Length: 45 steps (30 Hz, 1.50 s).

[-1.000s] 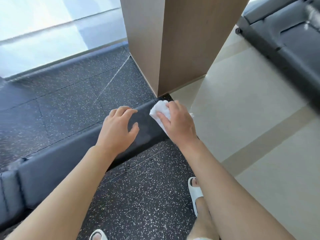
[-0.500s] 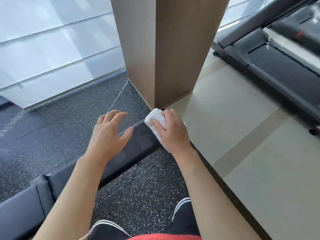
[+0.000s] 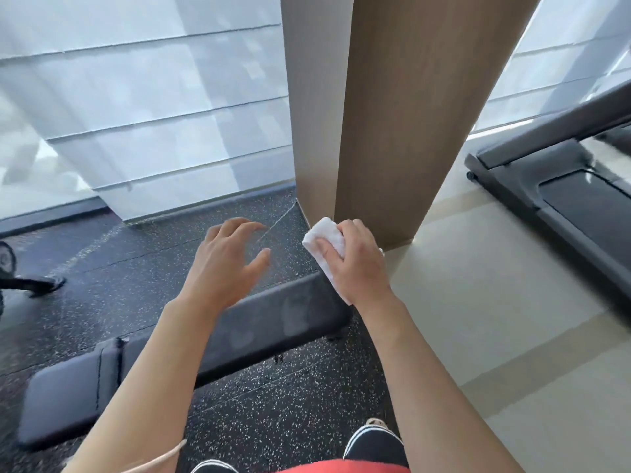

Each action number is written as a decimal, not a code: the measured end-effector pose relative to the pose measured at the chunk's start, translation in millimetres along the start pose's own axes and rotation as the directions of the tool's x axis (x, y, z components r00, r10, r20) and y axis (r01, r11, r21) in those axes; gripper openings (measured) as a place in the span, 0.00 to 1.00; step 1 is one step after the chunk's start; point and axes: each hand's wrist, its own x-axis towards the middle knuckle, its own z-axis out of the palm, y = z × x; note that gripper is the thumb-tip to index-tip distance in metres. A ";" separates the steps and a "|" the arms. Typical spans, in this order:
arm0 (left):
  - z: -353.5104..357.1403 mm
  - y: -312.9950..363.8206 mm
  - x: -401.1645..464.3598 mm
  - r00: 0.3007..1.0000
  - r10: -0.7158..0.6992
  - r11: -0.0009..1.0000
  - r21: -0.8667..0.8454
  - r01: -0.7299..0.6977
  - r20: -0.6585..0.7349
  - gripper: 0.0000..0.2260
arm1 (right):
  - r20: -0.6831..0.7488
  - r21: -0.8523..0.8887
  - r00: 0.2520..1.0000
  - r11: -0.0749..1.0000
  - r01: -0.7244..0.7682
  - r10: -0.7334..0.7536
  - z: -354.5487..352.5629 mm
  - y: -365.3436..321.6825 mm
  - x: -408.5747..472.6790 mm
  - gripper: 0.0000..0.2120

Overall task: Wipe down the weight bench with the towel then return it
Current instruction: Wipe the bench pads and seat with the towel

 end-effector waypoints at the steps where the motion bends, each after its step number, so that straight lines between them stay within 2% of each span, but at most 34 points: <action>1: -0.9 9.9 0.1 0.999 -0.027 1.000 -0.002 0.027 -0.021 0.21 | 0.022 0.019 0.999 0.999 0.026 -0.026 -9.1 3.1 9.2 0.16; 6: -6.1 60.2 -5.3 0.974 -0.192 0.981 -0.021 0.191 -0.117 0.24 | 0.144 0.086 0.972 0.981 0.176 -0.187 -47.0 18.8 55.3 0.16; 10: -13.7 88.1 -21.0 0.938 -0.296 0.955 -0.026 0.297 -0.179 0.26 | 0.176 0.148 0.944 0.955 0.256 -0.280 -61.3 16.6 80.8 0.17; 16: -31.7 92.4 -59.9 0.864 -0.416 0.900 0.011 0.436 -0.284 0.23 | 0.229 0.251 0.887 0.905 0.343 -0.400 -68.6 -7.7 78.3 0.17; 21: -43.3 86.7 -102.7 0.819 -0.457 0.877 -0.021 0.481 -0.347 0.23 | 0.248 0.297 0.838 0.861 0.412 -0.486 -65.7 -36.7 64.1 0.15; 30: -85.7 57.2 -205.9 0.707 -0.534 0.819 -0.078 0.568 -0.463 0.23 | 0.273 0.395 0.756 0.786 0.476 -0.595 -40.6 -125.8 -6.4 0.13; 37: -132.5 14.5 -317.1 0.610 -0.602 0.753 -0.112 0.648 -0.514 0.29 | 0.322 0.449 0.671 0.732 0.513 -0.668 -10.6 -220.9 -89.6 0.12; 42: -163.3 -8.4 -387.9 0.559 -0.617 0.720 -0.111 0.685 -0.554 0.28 | 0.338 0.480 0.617 0.694 0.537 -0.711 9.5 -285.7 -148.4 0.11; 45: -178.6 -17.4 -432.7 0.499 -0.641 0.680 -0.130 0.721 -0.584 0.28 | 0.336 0.493 0.560 0.648 0.581 -0.758 19.9 -322.7 -182.7 0.11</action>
